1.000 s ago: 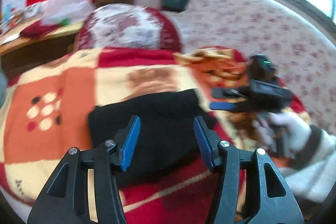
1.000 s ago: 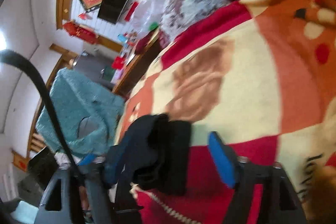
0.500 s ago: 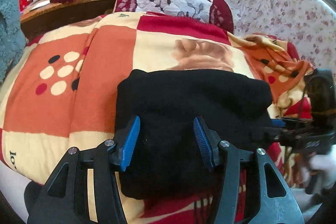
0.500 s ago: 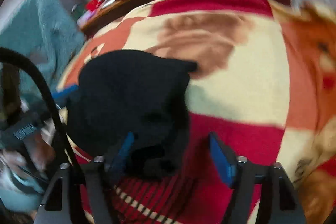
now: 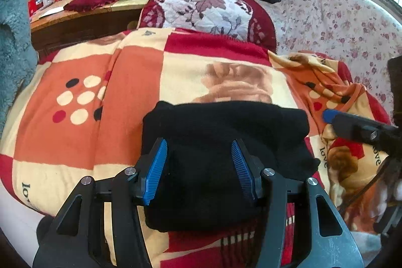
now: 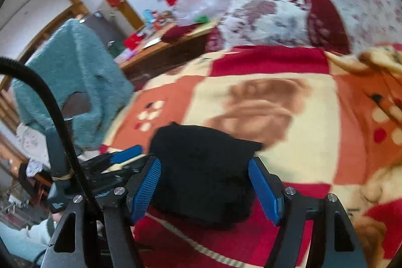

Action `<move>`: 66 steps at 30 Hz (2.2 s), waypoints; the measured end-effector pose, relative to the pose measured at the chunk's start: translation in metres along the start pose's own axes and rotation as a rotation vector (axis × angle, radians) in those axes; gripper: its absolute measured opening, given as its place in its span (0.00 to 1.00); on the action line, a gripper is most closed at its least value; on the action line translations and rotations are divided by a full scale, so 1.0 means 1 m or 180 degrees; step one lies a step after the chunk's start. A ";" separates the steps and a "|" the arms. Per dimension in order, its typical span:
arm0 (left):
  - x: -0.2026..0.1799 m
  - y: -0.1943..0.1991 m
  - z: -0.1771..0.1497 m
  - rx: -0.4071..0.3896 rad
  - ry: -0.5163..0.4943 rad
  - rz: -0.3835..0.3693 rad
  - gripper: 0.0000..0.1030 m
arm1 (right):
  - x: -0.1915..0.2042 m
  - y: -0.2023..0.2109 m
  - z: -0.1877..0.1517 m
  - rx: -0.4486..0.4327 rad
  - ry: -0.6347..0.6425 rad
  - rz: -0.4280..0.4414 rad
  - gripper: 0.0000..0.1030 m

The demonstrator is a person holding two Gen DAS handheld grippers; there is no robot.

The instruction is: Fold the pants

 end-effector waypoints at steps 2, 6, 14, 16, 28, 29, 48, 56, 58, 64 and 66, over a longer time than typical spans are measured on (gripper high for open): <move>0.000 0.003 0.001 -0.0024 0.0003 -0.0003 0.51 | 0.007 -0.010 0.003 0.0058 0.0051 -0.0005 0.68; 0.003 0.002 0.000 -0.0014 0.0034 0.0011 0.51 | 0.013 -0.031 0.003 0.0186 0.0092 -0.0019 0.68; 0.013 -0.010 -0.005 0.0077 0.0146 -0.0009 0.51 | -0.017 -0.039 0.004 0.0156 -0.0139 -0.0188 0.68; 0.015 -0.019 -0.008 0.0151 0.0175 -0.0022 0.51 | -0.024 -0.044 0.002 0.0195 -0.0182 -0.0223 0.69; 0.028 -0.013 -0.010 0.0140 0.0354 -0.0257 0.51 | -0.062 -0.050 -0.025 0.0280 -0.0526 -0.0074 0.76; 0.031 -0.010 -0.010 0.0120 0.0387 -0.0274 0.51 | -0.066 -0.042 -0.026 0.0241 -0.0559 -0.0103 0.76; 0.034 -0.022 -0.028 0.0338 0.0427 -0.0206 0.51 | -0.027 -0.081 0.011 0.0378 -0.0131 0.0197 0.77; 0.038 -0.018 -0.022 0.0315 0.0511 -0.0475 0.60 | -0.051 -0.028 -0.013 0.0244 -0.0438 0.0284 0.76; 0.040 -0.021 -0.021 0.0365 0.0544 -0.0571 0.62 | -0.066 -0.025 -0.028 0.0285 -0.0641 0.0364 0.76; 0.046 -0.032 -0.021 0.0506 0.0735 -0.0799 0.63 | -0.077 -0.042 -0.053 0.0407 -0.1000 0.1007 0.77; 0.045 -0.034 -0.022 0.0510 0.0762 -0.0856 0.66 | -0.069 -0.055 -0.054 0.0450 -0.1029 0.1239 0.77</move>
Point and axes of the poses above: each gripper's, at about its wrist camera, not at the fingertips, and y roughly against the way its jaws point, x to its left, z to its top, the point moved 9 cm from there along -y, roughly the way its jaws point, and after that the axes turned 15 degrees about x, right-handed, at the moved point
